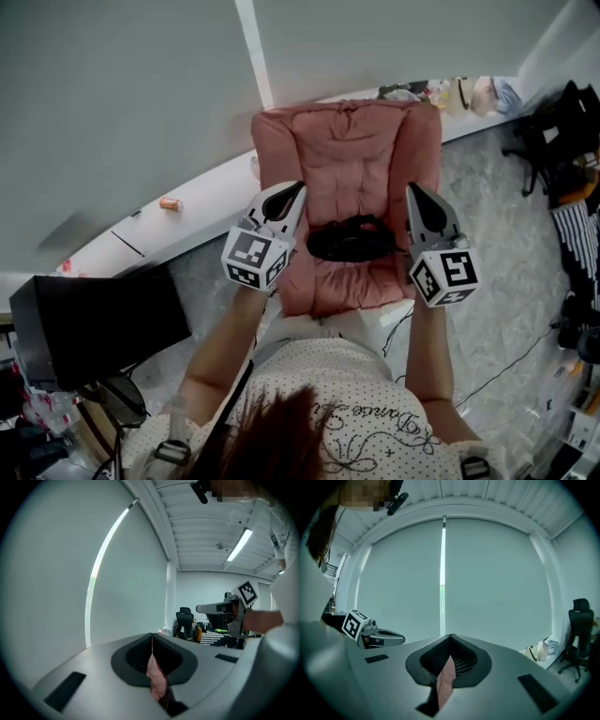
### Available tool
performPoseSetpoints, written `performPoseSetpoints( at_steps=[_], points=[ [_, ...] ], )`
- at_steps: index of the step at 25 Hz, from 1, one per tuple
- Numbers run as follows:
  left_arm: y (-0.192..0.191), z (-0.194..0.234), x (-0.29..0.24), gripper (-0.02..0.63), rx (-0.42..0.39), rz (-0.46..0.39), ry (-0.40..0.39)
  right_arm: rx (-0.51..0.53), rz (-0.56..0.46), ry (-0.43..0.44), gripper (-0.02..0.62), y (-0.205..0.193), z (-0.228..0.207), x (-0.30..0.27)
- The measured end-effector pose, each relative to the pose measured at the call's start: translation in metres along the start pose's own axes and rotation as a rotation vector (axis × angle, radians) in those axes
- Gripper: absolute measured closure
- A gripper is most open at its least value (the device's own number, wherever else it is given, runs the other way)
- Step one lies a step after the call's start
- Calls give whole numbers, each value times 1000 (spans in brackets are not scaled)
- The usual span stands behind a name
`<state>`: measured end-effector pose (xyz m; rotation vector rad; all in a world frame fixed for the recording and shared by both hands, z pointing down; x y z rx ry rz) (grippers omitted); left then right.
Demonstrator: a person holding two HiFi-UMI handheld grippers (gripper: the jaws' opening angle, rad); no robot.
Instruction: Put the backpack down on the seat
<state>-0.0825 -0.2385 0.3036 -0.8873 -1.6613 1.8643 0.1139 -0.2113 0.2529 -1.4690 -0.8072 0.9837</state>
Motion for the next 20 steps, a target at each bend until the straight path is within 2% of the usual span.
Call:
performPoseSetpoints(
  at_steps=[7, 13, 20],
  points=[
    [12, 12, 2, 600, -8, -9, 41, 110, -29, -36, 586, 18, 7, 4],
    [6, 16, 3, 600, -4, 6, 45, 139, -13, -45, 584, 19, 11, 5],
    [5, 14, -6, 600, -10, 10, 40, 117, -15, -39, 586, 16, 0, 5]
  ],
)
Point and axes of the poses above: the fingertips, and each gripper's own axes: x backward along the fingers, z to its left, y out of its top, the point moved 2 cm from there along x, backward along the fingers
